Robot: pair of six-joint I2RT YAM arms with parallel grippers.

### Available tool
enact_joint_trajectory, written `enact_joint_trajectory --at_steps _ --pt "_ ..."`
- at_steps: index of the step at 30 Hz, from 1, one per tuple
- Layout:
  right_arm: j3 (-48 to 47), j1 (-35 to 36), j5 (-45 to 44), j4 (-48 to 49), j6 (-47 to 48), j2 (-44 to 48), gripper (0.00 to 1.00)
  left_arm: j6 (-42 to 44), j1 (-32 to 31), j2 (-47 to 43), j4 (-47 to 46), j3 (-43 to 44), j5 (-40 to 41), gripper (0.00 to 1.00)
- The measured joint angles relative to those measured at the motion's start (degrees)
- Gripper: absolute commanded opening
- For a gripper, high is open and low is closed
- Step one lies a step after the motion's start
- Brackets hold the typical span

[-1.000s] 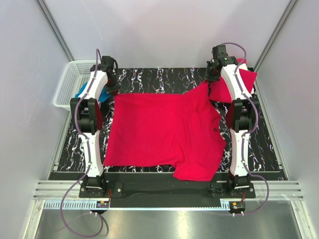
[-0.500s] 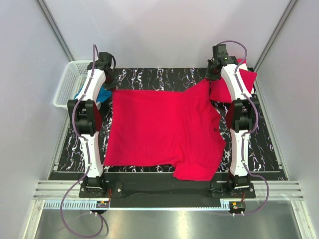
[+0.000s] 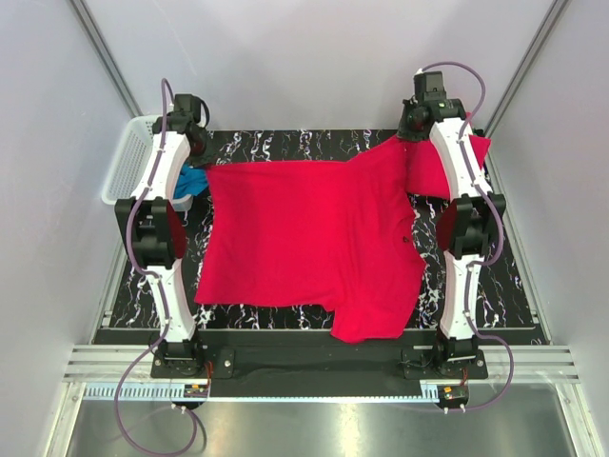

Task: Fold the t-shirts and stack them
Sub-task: Fold the tshirt

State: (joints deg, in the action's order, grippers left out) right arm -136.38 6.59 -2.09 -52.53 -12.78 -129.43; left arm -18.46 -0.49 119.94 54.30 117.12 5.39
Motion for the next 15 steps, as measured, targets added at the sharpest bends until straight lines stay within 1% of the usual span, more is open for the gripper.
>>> enact_joint_trajectory --at_steps 5,15 --pt "0.00 0.00 0.13 0.04 0.02 1.53 0.00 0.02 0.00 -0.02 0.11 -1.05 -0.52 0.00" --pt "0.52 0.00 0.24 -0.04 0.02 0.74 0.00 0.02 0.02 0.59 0.00 -0.55 -0.59 0.00"
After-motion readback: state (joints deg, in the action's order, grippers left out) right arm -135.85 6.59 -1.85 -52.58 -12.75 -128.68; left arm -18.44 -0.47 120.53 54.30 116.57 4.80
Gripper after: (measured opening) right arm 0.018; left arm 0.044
